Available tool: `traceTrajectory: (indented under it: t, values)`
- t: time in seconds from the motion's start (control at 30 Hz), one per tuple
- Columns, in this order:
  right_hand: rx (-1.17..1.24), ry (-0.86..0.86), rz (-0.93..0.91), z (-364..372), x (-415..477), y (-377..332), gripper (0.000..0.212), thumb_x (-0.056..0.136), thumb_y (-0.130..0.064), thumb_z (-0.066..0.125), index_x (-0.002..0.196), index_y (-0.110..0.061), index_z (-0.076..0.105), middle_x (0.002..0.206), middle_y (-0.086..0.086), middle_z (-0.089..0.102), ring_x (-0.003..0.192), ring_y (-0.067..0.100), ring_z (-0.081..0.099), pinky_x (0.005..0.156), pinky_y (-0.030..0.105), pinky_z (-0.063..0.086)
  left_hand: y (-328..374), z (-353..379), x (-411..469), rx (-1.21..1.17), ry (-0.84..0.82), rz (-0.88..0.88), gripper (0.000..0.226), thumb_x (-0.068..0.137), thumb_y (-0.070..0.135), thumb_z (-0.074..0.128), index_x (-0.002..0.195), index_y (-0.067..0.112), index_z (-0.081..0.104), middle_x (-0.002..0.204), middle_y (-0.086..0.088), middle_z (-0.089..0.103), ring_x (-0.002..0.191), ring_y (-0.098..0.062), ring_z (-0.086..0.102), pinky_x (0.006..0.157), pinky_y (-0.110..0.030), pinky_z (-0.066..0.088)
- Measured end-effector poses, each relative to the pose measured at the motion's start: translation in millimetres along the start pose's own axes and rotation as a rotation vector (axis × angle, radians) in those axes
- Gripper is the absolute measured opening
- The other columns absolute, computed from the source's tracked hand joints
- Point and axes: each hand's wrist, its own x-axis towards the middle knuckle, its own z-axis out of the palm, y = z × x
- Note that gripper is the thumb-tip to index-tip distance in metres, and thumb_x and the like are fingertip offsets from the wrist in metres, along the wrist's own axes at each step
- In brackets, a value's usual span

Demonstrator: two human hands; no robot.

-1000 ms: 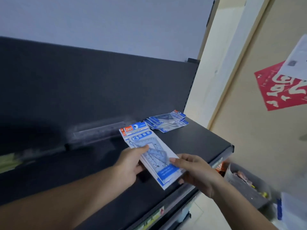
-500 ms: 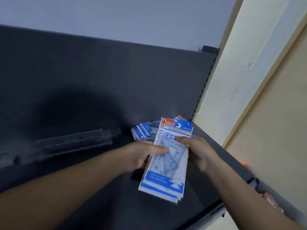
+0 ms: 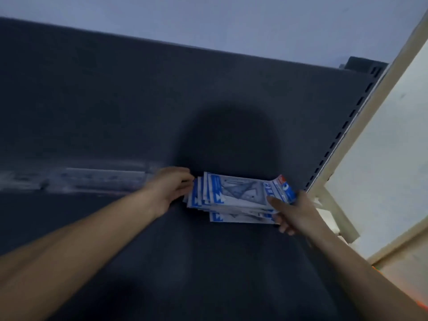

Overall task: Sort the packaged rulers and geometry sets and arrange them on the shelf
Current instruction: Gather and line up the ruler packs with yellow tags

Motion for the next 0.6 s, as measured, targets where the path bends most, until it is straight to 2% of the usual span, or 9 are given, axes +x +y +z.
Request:
traceTrajectory:
  t: [0.1,0.13,0.2,0.27,0.33,0.4,0.47,0.53,0.6]
  values:
    - [-0.607,0.332,-0.271,-12.2,2.2,-9.5,0.049,0.086,-0.045,0.058,0.105,-0.004,0.039,0.090,0.021,0.064,0.077,0.038,0.063,0.059,0.035,0.038,4.3,-22.5,-12.2,-0.011,-0.017,0.043,0.011,0.092,-0.002,0.049,0.097,0.006,0.055,0.091,-0.013,0.064,0.081,-0.020,0.063,0.068,-0.022,0.057]
    - [-0.675,0.414,-0.353,-13.0,-1.3,-21.5,0.046,0.088,-0.045,0.055,0.104,-0.006,0.038,0.089,0.023,0.064,0.079,0.041,0.063,0.060,0.036,0.036,8.6,-32.1,-18.8,0.015,-0.021,0.064,0.011,0.092,-0.001,0.051,0.097,0.007,0.055,0.089,-0.013,0.065,0.079,-0.020,0.064,0.066,-0.022,0.057]
    - [-0.682,0.461,-0.494,-4.1,-10.1,-51.2,0.036,0.090,-0.041,0.053,0.102,-0.009,0.041,0.082,0.023,0.065,0.077,0.041,0.063,0.059,0.036,0.036,16.9,-55.2,-34.4,0.110,-0.011,0.116,0.013,0.089,-0.001,0.054,0.094,0.011,0.056,0.084,-0.009,0.067,0.073,-0.017,0.064,0.066,-0.024,0.056]
    - [-0.673,0.355,-0.658,25.8,-19.1,-80.8,0.024,0.091,-0.036,0.052,0.099,-0.013,0.049,0.077,0.016,0.064,0.075,0.038,0.061,0.061,0.035,0.037,22.3,-84.0,-54.8,0.228,0.006,0.175,0.014,0.088,-0.001,0.054,0.091,0.012,0.056,0.079,-0.006,0.066,0.067,-0.013,0.062,0.065,-0.022,0.051]
    - [-0.683,0.151,-0.818,71.8,-37.0,-110.0,0.017,0.090,-0.034,0.052,0.094,-0.017,0.053,0.072,0.004,0.059,0.072,0.031,0.058,0.060,0.031,0.036,23.0,-121.9,-76.4,0.368,0.035,0.246,0.017,0.087,-0.004,0.053,0.089,0.012,0.055,0.078,-0.007,0.064,0.065,-0.012,0.059,0.062,-0.019,0.048]
    - [-0.691,-0.065,-0.945,123.4,-63.3,-137.0,0.014,0.089,-0.035,0.054,0.092,-0.021,0.055,0.072,-0.003,0.057,0.072,0.023,0.057,0.060,0.029,0.036,21.6,-165.7,-101.4,0.564,0.088,0.348,0.018,0.086,-0.004,0.055,0.089,0.014,0.055,0.081,-0.006,0.062,0.069,-0.013,0.056,0.066,-0.020,0.048]
    - [-0.727,-0.238,-1.045,176.4,-94.5,-159.3,0.011,0.087,-0.035,0.055,0.088,-0.025,0.052,0.081,-0.007,0.056,0.078,0.018,0.055,0.063,0.027,0.034,19.7,-218.9,-129.2,0.998,0.208,0.437,0.013,0.086,0.009,0.060,0.095,0.018,0.057,0.089,0.001,0.063,0.080,-0.013,0.058,0.076,-0.027,0.049]
    - [-0.788,-0.370,-1.160,230.0,-129.4,-178.3,0.012,0.088,-0.036,0.054,0.086,-0.028,0.046,0.085,-0.011,0.050,0.084,0.013,0.052,0.066,0.025,0.031,17.6,-274.6,-166.0,1.439,0.347,0.428,0.018,0.087,0.025,0.058,0.105,0.020,0.056,0.105,0.005,0.060,0.097,-0.016,0.056,0.081,-0.030,0.047]
    - [-0.831,-0.476,-1.253,282.5,-167.7,-197.3,0.011,0.089,-0.037,0.052,0.091,-0.028,0.045,0.088,-0.011,0.048,0.090,0.013,0.052,0.069,0.024,0.031,15.2,-328.5,-206.1,1.609,0.446,0.364,0.022,0.090,0.031,0.053,0.108,0.020,0.053,0.115,0.005,0.056,0.106,-0.018,0.053,0.081,-0.029,0.043]
